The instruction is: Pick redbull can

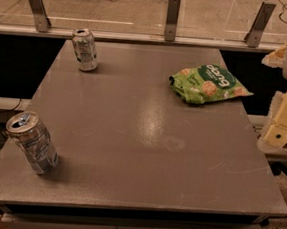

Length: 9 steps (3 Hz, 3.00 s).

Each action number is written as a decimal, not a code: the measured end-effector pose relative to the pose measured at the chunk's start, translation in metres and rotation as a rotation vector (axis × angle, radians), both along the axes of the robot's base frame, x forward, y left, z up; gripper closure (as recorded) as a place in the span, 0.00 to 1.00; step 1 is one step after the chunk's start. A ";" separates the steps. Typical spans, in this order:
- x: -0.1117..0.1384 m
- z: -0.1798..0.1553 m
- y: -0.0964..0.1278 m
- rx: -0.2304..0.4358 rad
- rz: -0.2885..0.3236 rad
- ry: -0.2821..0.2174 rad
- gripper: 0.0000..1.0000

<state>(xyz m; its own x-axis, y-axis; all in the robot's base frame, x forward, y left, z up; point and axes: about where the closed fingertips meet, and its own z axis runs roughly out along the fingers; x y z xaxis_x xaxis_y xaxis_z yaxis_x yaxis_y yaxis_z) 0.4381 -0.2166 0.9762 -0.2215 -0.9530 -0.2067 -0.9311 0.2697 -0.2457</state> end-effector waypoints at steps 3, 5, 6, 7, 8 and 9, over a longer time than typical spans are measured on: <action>0.011 -0.022 0.057 0.147 0.088 0.013 0.00; 0.022 -0.045 0.208 0.478 0.293 0.070 0.00; 0.024 -0.045 0.211 0.487 0.307 0.071 0.00; 0.025 -0.057 0.242 0.557 0.360 0.083 0.00; 0.022 -0.073 0.295 0.673 0.448 0.108 0.00; 0.009 -0.084 0.339 0.778 0.519 0.151 0.00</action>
Offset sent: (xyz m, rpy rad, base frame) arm 0.0037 0.0158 -0.0075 0.0889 0.0089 0.0264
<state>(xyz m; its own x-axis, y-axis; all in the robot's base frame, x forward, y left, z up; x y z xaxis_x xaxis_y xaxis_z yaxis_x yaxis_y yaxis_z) 0.4472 0.1220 0.8923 0.1152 -0.5470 -0.8292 -0.9880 -0.1493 -0.0387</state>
